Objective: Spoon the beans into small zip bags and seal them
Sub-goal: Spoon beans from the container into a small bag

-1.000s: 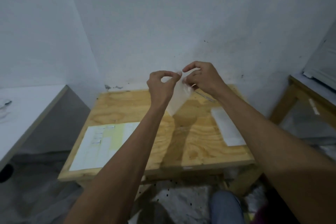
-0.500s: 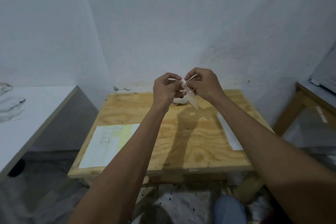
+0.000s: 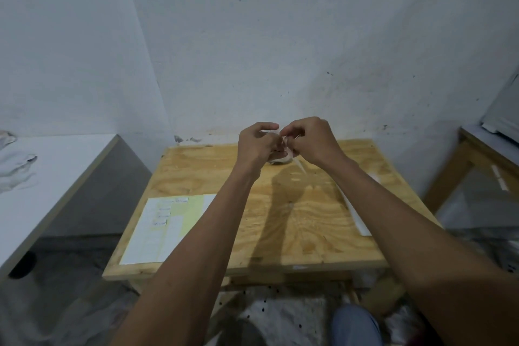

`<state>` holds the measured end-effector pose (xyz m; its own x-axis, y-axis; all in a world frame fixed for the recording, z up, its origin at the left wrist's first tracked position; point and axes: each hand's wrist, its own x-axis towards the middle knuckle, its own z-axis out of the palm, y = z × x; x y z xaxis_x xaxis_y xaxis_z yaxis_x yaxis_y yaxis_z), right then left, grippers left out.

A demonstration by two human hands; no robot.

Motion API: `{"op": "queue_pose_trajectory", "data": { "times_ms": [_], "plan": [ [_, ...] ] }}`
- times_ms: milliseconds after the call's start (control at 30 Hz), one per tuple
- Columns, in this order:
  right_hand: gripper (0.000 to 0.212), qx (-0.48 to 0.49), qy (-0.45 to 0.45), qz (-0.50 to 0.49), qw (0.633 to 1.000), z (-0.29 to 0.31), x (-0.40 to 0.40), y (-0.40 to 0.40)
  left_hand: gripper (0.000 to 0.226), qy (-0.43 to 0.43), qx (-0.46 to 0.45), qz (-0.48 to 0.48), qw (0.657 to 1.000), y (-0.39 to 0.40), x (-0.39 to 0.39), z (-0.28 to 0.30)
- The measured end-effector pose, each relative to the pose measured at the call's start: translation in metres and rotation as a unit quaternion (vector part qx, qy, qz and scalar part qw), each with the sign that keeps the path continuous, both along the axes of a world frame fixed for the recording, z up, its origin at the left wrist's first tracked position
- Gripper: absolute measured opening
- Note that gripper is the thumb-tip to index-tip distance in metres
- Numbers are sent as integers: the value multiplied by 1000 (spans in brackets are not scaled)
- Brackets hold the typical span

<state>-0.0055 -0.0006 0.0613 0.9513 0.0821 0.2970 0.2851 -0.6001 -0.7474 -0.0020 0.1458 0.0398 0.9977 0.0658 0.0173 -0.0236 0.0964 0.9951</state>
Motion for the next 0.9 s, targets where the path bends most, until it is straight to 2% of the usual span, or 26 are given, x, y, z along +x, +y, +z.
{"op": "queue_pose_trajectory", "data": {
  "times_ms": [100, 233, 400, 533, 667, 900],
  "plan": [
    [26, -16, 9, -12, 1000, -2, 2, 1, 29, -21, 30, -1, 999, -4, 2, -1],
    [28, -65, -16, 3, 998, -5, 4, 4, 21, -1, 53, 23, 998, -6, 3, 0],
    [31, -58, -18, -8, 998, -8, 3, 4, 26, -25, 111, 30, 993, -4, 8, 0],
    [30, -59, -28, -31, 997, -7, 3, 7, 27, -83, 192, 38, 977, -4, 9, 1],
    [31, -80, -44, -65, 994, -11, 6, 12, 28, -116, 228, 34, 966, -7, 10, 5],
    [34, -125, -61, -127, 982, -19, 9, 11, 24, -115, 312, 63, 941, -7, 12, 0]
  ]
}}
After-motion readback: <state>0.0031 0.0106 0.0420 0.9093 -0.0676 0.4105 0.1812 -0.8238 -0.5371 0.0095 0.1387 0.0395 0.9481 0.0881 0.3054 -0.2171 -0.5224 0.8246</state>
